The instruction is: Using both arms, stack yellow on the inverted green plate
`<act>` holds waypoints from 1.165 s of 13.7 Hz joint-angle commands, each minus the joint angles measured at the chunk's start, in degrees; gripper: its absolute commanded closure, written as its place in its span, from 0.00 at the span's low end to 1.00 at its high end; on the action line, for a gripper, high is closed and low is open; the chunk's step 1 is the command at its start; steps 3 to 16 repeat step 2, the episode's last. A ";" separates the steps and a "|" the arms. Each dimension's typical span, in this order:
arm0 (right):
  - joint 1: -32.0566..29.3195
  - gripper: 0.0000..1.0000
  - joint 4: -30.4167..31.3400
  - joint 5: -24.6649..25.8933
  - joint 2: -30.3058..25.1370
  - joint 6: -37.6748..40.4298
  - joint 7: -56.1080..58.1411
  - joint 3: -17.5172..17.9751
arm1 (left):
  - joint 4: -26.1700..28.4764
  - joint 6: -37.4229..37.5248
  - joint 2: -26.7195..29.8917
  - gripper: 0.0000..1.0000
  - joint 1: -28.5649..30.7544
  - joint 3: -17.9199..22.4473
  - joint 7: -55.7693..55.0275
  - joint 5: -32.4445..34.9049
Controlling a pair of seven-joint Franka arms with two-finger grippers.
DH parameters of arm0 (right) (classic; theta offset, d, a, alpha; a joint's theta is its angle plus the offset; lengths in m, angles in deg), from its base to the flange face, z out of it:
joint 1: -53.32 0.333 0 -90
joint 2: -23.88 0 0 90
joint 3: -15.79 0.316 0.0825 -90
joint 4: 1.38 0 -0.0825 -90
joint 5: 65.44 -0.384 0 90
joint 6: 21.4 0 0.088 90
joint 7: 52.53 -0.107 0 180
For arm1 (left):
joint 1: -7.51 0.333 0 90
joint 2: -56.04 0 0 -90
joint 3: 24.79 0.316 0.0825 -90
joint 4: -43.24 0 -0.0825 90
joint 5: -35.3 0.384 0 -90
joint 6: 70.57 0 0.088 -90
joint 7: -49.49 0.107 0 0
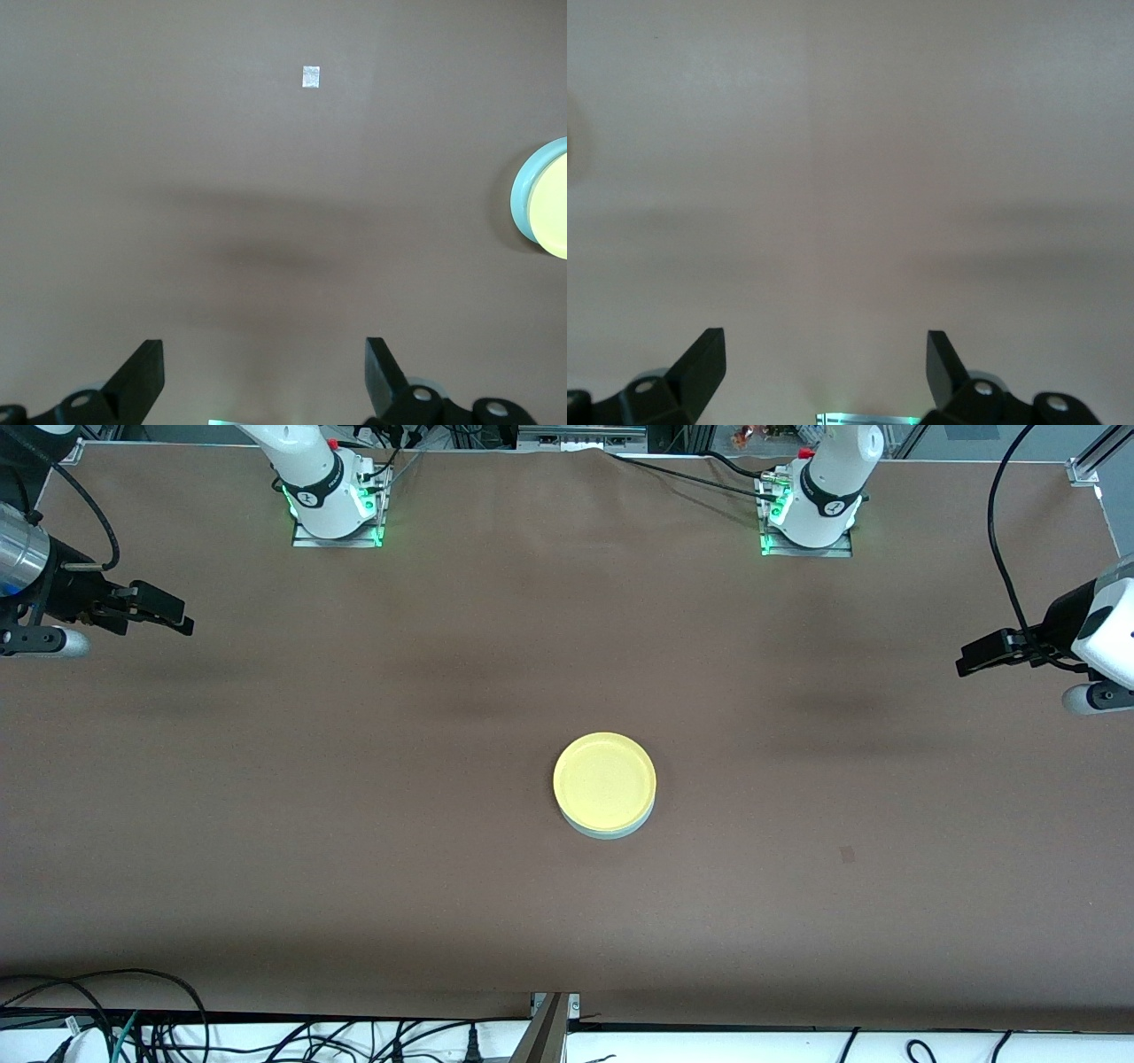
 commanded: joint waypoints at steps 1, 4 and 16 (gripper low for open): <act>-1.07 0.00 1.00 0.97 -0.89 -0.83 1.00 1.34 | -1.97 0.52 -0.95 0.00 0.27 -0.02 1.08 -0.51; -0.98 0.00 1.00 1.58 -0.89 -1.00 0.91 1.42 | -1.97 0.52 -0.95 0.00 0.36 -0.02 1.08 -0.51; -0.98 0.00 1.00 1.58 -0.89 -1.00 0.91 1.42 | -1.97 0.52 -0.95 0.00 0.36 -0.02 1.08 -0.51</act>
